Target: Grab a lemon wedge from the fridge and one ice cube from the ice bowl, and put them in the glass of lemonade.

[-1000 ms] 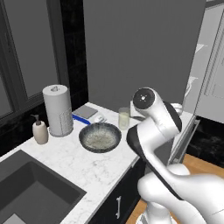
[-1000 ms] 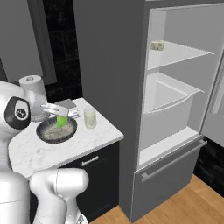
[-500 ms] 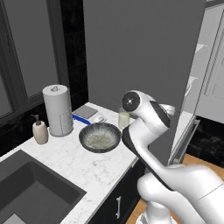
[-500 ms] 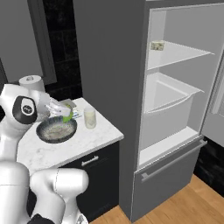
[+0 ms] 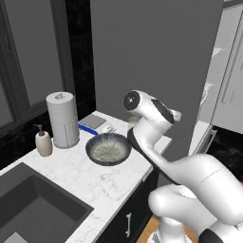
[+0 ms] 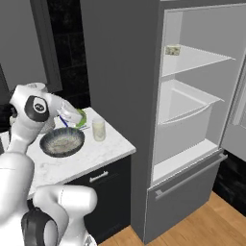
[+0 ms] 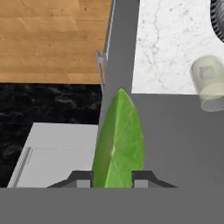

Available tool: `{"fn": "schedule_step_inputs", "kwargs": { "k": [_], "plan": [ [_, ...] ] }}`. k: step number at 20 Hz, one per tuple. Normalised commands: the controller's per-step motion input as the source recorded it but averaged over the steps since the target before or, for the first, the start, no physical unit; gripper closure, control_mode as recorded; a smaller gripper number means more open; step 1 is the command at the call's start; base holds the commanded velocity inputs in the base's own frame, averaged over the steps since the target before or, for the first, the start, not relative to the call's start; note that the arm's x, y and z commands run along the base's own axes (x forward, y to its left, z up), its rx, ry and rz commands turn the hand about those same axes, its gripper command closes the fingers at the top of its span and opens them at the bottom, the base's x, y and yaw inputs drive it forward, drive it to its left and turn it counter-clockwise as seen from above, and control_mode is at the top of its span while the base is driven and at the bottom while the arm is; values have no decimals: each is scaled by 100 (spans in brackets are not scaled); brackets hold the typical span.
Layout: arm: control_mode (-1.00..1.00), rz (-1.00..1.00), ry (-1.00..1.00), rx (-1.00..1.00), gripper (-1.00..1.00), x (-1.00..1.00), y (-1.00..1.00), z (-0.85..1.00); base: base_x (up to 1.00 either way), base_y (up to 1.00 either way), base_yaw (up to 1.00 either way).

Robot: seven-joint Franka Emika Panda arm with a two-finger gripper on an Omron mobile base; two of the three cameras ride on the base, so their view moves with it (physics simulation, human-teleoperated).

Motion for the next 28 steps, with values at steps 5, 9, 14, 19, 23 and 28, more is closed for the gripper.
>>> {"fn": "schedule_step_inputs", "kwargs": {
  "k": [5,9,14,19,23,28],
  "plan": [
    [-100,-8,0,0,100,53,22,-12,0,0,0],
    [-100,-3,-3,0,100,48,25,-28,0,0,0],
    [-100,0,-5,-1,100,49,4,-32,0,0,0],
    [-100,0,-1,-1,100,43,0,-30,0,0,0],
    [-100,0,0,0,100,41,0,-26,0,0,0],
    [-100,0,0,0,100,50,0,-12,0,0,0]
  ]
}}
